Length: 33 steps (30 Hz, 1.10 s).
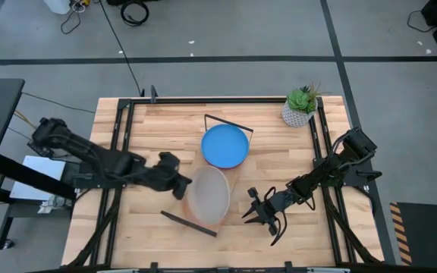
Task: Place and stack plates onto a shelf
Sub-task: Stack the gray plate on top of the brown plate on the shelf
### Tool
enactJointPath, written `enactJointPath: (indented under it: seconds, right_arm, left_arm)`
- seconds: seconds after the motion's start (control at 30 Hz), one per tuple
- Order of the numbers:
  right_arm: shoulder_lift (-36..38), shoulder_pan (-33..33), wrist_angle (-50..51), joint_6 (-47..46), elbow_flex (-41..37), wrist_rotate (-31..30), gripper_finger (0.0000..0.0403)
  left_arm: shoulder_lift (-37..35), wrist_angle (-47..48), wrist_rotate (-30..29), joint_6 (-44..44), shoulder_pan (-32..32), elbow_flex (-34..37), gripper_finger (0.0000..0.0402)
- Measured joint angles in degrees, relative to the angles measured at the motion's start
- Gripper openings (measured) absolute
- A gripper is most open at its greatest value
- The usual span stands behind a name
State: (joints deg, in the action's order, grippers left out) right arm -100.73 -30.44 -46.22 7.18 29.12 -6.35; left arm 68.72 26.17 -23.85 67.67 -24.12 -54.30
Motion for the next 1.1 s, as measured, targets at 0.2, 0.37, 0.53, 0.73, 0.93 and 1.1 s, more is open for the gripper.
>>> enactJointPath:
  seconds: [0.2,0.37,0.53,0.73,0.93,1.1]
  right_arm:
    - [0.0,0.0,0.02,0.0,0.0,0.02,0.0098]
    - [0.0,0.02,0.21,-0.04,0.0,0.02,0.0098]
    - [0.0,0.02,0.17,-0.02,0.0,0.02,0.0098]
    - [0.0,0.0,0.15,-0.02,0.0,0.02,0.0098]
    - [-0.02,0.0,-0.02,-0.04,0.0,0.02,0.0098]
    - [-0.02,0.0,-0.02,-0.15,0.0,0.17,0.0098]
  left_arm:
    - [5.8,0.77,10.11,-0.68,5.04,-0.02,0.001]
    - [8.64,4.44,14.15,-1.28,6.94,-1.76,0.0011]
    - [11.2,7.02,14.9,-1.35,7.08,-2.82,0.0011]
    - [13.98,9.0,17.16,-1.63,7.04,-2.84,0.0011]
    - [14.96,9.07,20.02,-4.3,7.26,-2.86,0.0021]
    - [14.96,9.83,21.76,-5.37,7.3,-2.86,0.0067]
